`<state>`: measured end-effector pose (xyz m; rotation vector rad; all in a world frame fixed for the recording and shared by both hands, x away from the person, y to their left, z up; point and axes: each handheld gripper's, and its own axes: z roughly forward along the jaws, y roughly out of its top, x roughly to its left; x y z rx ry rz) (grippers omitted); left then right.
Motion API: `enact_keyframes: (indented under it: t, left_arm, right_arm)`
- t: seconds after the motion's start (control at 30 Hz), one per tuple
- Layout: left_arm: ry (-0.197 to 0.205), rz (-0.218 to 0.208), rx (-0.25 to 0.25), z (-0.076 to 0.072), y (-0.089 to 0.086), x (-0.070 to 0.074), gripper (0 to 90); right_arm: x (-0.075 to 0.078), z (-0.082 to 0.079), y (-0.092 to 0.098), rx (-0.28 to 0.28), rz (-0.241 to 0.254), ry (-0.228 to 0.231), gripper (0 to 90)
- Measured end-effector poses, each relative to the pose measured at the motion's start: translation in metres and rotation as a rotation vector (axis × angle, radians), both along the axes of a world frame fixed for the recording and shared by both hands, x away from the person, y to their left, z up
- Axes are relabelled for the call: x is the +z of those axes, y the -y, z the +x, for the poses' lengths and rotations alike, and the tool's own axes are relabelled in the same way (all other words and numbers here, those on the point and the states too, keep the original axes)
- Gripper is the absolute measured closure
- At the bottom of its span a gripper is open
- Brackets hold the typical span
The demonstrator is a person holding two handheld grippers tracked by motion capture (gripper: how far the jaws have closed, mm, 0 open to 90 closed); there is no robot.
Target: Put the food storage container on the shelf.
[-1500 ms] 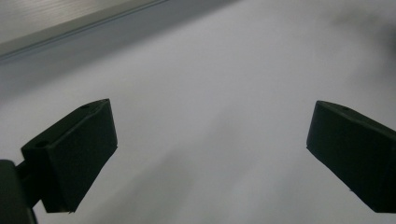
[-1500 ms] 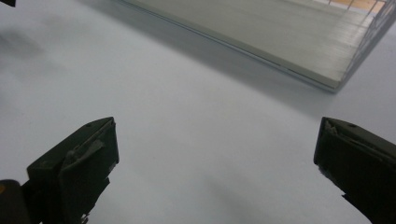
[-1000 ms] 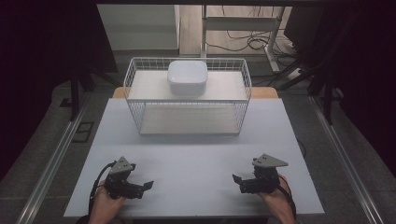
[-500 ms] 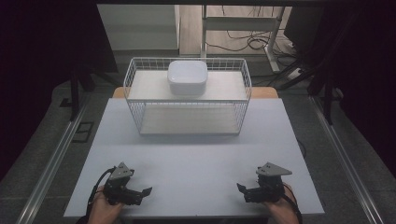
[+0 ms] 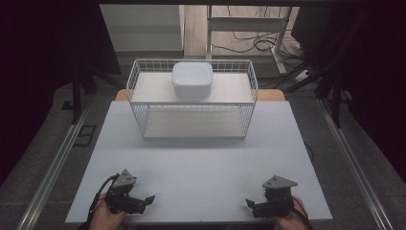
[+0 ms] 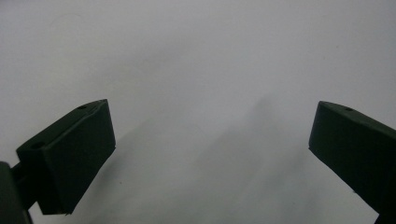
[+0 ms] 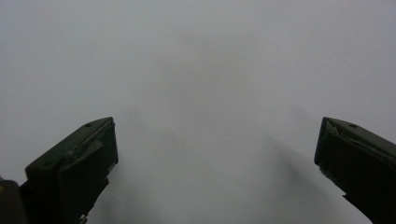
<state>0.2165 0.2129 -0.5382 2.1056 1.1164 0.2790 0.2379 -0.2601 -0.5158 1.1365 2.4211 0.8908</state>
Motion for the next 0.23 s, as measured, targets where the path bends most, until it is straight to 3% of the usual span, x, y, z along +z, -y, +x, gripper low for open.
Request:
enact_keyframes:
  t: [0.23]
  left_arm:
    - [-0.012, 0.015, 0.001, 0.0017, 0.0011, -0.0008, 0.5]
  right_arm:
    - [0.0002, 0.0003, 0.0017, -0.021, 0.010, -0.001, 0.0]
